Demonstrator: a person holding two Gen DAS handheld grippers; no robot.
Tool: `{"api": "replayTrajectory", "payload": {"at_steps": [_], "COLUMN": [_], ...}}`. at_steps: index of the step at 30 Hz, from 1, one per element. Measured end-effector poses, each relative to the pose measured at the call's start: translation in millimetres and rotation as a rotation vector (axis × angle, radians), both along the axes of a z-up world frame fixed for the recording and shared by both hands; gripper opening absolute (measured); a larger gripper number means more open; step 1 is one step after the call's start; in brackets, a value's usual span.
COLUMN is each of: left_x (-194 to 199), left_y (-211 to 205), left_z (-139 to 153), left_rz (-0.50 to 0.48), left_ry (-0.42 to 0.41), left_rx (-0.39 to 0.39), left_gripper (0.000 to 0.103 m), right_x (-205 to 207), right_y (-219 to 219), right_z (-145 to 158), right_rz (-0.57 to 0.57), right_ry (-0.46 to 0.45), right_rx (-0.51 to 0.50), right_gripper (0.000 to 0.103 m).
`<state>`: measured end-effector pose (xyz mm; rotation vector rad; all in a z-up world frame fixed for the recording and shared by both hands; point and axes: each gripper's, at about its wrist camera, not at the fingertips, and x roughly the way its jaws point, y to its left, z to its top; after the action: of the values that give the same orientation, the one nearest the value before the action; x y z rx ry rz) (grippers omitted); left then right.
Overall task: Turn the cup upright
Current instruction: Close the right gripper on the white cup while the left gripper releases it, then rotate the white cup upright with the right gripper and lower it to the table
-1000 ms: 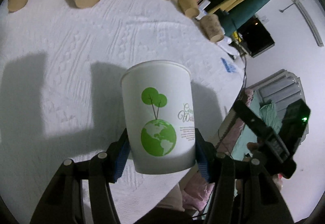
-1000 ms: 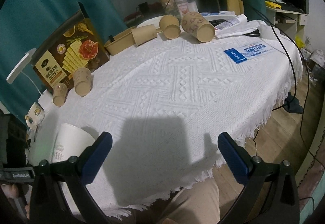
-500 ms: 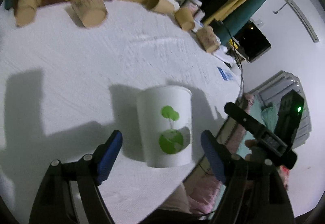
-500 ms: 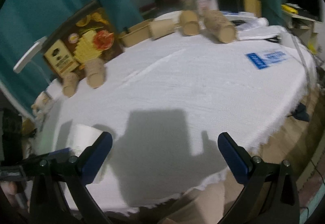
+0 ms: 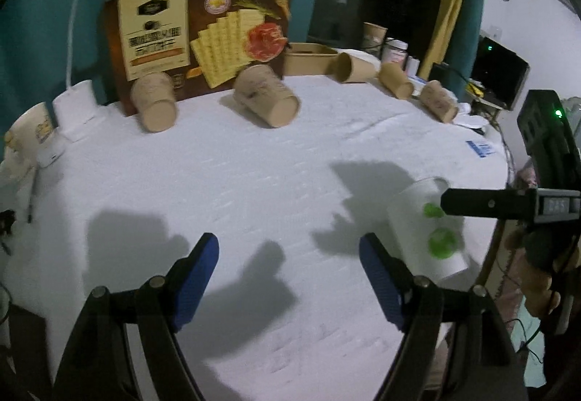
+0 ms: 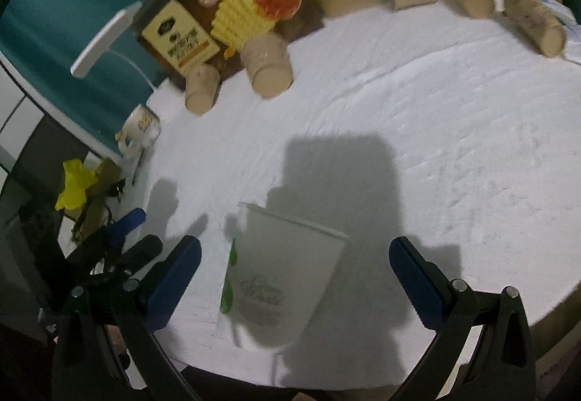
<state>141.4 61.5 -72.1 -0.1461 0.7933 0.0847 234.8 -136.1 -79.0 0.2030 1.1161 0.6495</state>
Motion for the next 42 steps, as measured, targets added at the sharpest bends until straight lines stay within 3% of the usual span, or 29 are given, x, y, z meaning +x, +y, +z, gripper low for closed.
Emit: {"api": "replayTrajectory", "payload": {"at_steps": [10,12,17,20,21,22,28,32,38,42], "left_x": [-14.0,-14.8,-15.4,-15.9,-16.2,-16.1,-16.8,-18.0,-22.0,-24.7], "left_y": [20.0,20.6,24.0,25.0,24.7,25.0,27.3,30.1,34.5,39.4], "left_z": [-4.2,-3.9,-4.8,-4.4,-3.9,-3.5,-5.5,-7.0,-6.0,-7.0], "left_rz": [0.036,0.032,0.024,0.016,0.016,0.017,0.022,0.028,0.047,0.07], "left_ry": [-0.025,-0.037,-0.051,-0.073,-0.079,-0.083,-0.075,-0.074,-0.076,-0.063], "left_rx": [0.05,0.047,0.021,0.019,0.027,0.033,0.027,0.023,0.018,0.016], "left_gripper": [0.082,0.089,0.09,0.09,0.09,0.09,0.09,0.09,0.09,0.09], "right_x": [11.2,13.0,18.1,19.7,20.4,20.9,20.6,21.3,12.7,4.9], "right_y": [21.1,22.5,28.6,30.5,30.7,30.3,35.0,41.1,55.9,60.7], "right_z": [-19.7,-19.9,-20.0,-19.3,-19.9,-20.1,-17.1,-4.8,11.0,8.6], "right_rz": [0.053,0.057,0.081,0.092,0.097,0.098,0.117,0.092,-0.01,-0.056], "right_ry": [0.116,0.119,0.136,0.131,0.135,0.133,0.112,0.017,-0.358,-0.515], "right_rx": [0.019,0.015,-0.01,-0.036,-0.042,-0.053,-0.063,-0.069,-0.228,-0.296], "right_gripper": [0.102,0.101,0.099,0.086,0.074,0.07,0.067,0.067,0.067,0.067]}}
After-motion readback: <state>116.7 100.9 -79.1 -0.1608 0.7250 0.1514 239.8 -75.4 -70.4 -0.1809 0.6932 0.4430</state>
